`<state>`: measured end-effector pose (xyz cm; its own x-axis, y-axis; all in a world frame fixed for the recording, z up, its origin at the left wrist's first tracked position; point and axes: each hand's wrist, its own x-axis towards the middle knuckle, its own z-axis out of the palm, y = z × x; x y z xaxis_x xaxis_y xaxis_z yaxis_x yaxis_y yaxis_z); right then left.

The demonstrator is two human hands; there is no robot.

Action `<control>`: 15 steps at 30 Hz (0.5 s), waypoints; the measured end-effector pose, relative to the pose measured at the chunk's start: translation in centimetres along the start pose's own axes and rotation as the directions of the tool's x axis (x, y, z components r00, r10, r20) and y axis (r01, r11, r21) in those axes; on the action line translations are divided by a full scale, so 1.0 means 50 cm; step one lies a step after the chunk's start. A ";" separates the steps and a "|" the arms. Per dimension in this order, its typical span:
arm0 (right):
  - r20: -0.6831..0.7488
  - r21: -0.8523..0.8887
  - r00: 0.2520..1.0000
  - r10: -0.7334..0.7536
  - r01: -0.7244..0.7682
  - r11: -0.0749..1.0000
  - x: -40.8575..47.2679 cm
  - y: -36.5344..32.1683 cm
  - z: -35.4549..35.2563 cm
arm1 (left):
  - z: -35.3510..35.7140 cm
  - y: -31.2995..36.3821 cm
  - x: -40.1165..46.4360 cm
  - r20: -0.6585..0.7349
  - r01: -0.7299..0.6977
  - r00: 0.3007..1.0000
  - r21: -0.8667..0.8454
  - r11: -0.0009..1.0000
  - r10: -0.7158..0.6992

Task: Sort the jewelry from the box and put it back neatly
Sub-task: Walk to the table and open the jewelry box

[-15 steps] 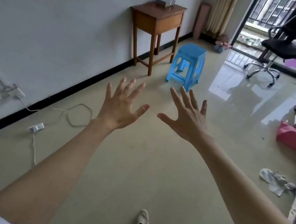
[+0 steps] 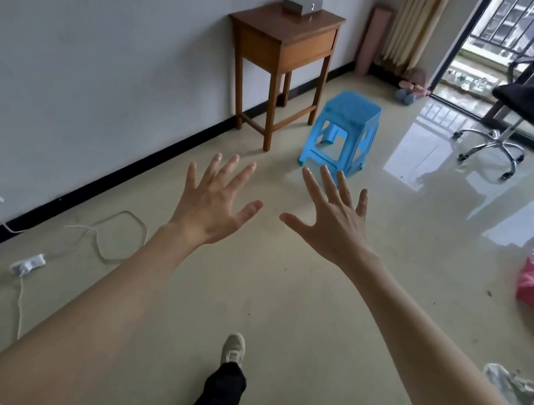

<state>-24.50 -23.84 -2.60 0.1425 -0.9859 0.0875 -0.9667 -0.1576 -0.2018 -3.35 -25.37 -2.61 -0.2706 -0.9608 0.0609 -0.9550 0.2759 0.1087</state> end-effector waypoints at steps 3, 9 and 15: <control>0.007 -0.003 1.000 -0.001 0.001 1.000 0.123 0.028 0.016 | 0.006 -0.030 0.122 0.004 -0.002 1.000 -0.003 1.000 0.002; -0.004 0.013 0.999 0.037 -0.037 0.999 0.403 0.081 0.018 | -0.003 -0.098 0.419 -0.002 -0.034 0.999 0.014 0.999 0.034; -0.005 0.048 0.996 0.084 -0.083 0.995 0.633 0.146 0.026 | -0.014 -0.127 0.662 0.008 -0.078 0.997 0.021 0.997 0.078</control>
<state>-26.79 -56.25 -2.58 0.0599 -0.9953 0.0756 -0.9637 -0.0774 -0.2554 -6.18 -58.92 -0.60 -0.3449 -0.9367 0.0611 -0.9335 0.3491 0.0825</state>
